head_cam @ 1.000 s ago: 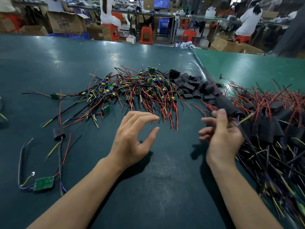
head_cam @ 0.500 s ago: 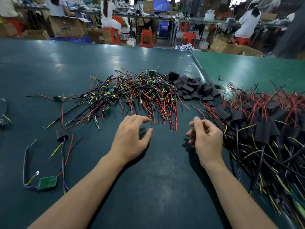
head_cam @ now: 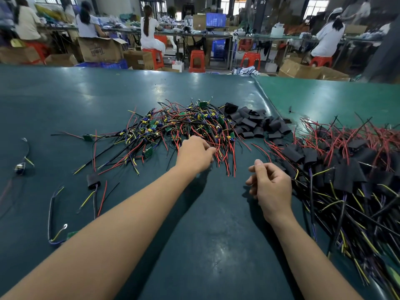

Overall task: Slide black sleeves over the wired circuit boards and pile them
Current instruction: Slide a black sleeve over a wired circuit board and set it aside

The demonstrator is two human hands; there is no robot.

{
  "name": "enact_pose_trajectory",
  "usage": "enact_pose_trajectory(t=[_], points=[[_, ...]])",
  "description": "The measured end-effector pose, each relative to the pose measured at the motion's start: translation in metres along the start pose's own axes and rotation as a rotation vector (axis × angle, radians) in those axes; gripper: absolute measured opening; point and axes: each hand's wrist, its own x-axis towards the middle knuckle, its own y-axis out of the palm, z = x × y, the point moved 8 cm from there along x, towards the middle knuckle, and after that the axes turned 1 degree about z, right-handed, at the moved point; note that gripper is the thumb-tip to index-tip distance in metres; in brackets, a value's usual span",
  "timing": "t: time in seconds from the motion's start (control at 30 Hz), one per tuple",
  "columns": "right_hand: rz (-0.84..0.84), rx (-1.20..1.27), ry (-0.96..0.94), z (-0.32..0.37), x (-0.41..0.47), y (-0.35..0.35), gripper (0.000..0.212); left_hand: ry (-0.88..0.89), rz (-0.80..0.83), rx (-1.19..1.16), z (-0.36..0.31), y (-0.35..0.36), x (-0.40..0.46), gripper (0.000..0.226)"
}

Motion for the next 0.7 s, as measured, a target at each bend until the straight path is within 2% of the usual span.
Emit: enact_pose_trajectory(t=[0.1,0.2,0.3,0.37,0.4,0.47,0.5,0.53,0.63,0.7], points=[[0.0,-0.003,-0.002,-0.001,0.001,-0.001,0.032,-0.084,0.08,-0.048,0.005,0.012,0.005,0.025],[0.012,-0.01,-0.011,-0.001,0.003,0.002,0.032,-0.199,0.171,-0.405,0.013,0.022,-0.007,0.012],[0.015,-0.054,-0.031,-0.003,0.005,0.002,0.025,-0.205,0.211,-0.676,0.009,0.021,-0.028,0.004],[0.07,-0.109,-0.035,-0.003,0.005,0.005,0.004,-0.098,0.226,-0.798,-0.003,0.014,-0.049,0.008],[0.114,-0.178,-0.046,-0.002,0.005,0.009,0.016,-0.022,0.248,-0.85,-0.011,0.011,-0.061,0.012],[0.245,-0.384,-0.127,0.0,0.002,0.018,0.056,0.154,0.332,-0.916,-0.03,0.008,-0.089,0.016],[0.309,-0.466,-0.167,0.003,-0.001,0.024,0.069,0.238,0.381,-0.925,-0.04,0.008,-0.103,0.017],[0.373,-0.499,-0.191,0.005,-0.005,0.03,0.073,0.303,0.428,-0.916,-0.048,0.009,-0.115,0.018],[0.444,-0.418,-0.263,0.013,-0.015,0.036,0.053,0.388,0.523,-0.88,-0.062,0.017,-0.138,0.016],[0.31,-0.217,-0.212,0.013,-0.009,0.026,0.031,0.387,0.453,-0.888,-0.062,0.014,-0.136,0.012]])
